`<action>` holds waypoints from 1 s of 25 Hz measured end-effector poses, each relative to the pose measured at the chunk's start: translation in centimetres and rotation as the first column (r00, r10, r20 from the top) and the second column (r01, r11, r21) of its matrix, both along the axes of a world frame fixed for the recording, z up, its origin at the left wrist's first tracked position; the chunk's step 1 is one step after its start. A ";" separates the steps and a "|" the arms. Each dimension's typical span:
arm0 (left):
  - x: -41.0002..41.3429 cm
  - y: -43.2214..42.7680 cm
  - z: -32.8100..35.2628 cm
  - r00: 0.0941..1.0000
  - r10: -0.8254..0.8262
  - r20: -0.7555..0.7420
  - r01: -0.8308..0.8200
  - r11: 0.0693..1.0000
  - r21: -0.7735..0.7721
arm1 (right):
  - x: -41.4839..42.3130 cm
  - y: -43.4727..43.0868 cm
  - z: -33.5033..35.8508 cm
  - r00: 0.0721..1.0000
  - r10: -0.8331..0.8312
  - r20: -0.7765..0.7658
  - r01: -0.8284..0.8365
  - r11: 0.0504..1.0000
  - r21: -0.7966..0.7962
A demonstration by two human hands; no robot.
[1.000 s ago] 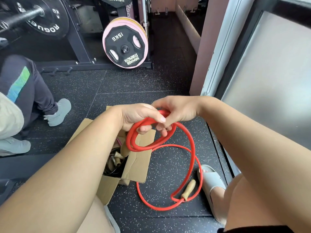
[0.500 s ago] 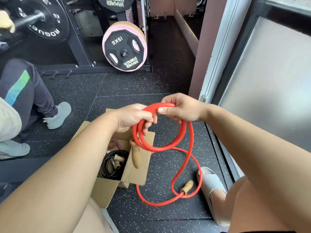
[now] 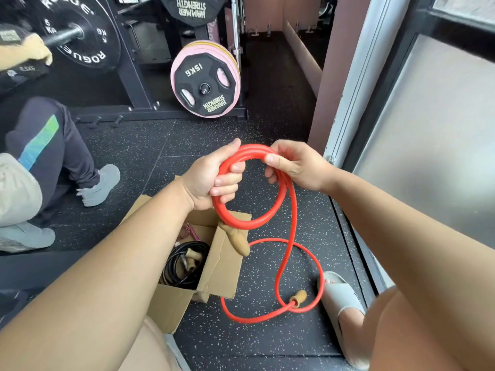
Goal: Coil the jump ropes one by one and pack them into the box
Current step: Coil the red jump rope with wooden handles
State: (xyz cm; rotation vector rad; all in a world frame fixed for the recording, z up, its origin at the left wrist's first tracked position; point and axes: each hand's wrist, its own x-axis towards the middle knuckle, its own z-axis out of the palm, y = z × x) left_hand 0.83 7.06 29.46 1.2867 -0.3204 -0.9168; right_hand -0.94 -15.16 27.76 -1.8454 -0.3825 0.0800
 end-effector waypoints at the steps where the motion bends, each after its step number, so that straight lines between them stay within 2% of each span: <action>1: 0.0 0.1 0.1 1.000 0.024 0.003 -0.024 1.000 0.001 | 0.2 -0.3 -0.3 1.000 0.012 -0.004 -0.012 1.000 -0.003; 7: 0.1 0.6 0.4 0.995 0.087 -0.052 -0.091 0.992 -0.087 | 0.3 -1.1 -2.8 0.995 -0.056 0.080 0.072 0.975 -0.210; 11: 0.4 1.2 0.9 0.992 0.068 -0.103 -0.084 0.983 -0.161 | 0.1 0.1 -3.7 0.973 -0.190 0.131 0.205 0.973 -0.106; 15: 0.7 1.4 1.5 0.995 -0.001 -0.101 -0.015 0.988 -0.155 | 0.5 -0.8 -1.9 0.817 -0.486 0.309 0.496 0.867 0.053; 16: 0.7 1.4 1.6 0.995 -0.006 -0.095 -0.010 0.987 -0.158 | 0.7 -1.2 -1.8 0.804 -0.488 0.340 0.507 0.861 0.037; 18: 0.7 1.3 1.6 0.996 0.019 -0.084 -0.033 0.984 -0.178 | 0.9 -1.2 -2.3 0.847 -0.380 0.372 0.443 0.891 -0.099; 19: 0.7 1.2 1.6 0.996 0.043 -0.077 -0.056 0.981 -0.186 | 0.9 -0.7 -2.7 0.894 -0.315 0.320 0.373 0.917 -0.141; 21: 0.7 1.1 1.6 0.992 0.106 -0.062 -0.117 0.970 -0.211 | 0.6 0.5 -4.0 0.964 -0.237 0.118 0.250 0.962 -0.108; 23: 1.0 1.3 1.9 0.980 0.187 -0.066 -0.198 0.939 -0.282 | -0.2 1.7 -5.4 0.981 -0.171 -0.089 0.164 0.983 -0.084; 25: 1.4 1.8 2.4 0.968 0.235 -0.086 -0.249 0.895 -0.370 | -1.1 2.9 -6.6 0.959 -0.092 -0.268 0.071 0.994 -0.087</action>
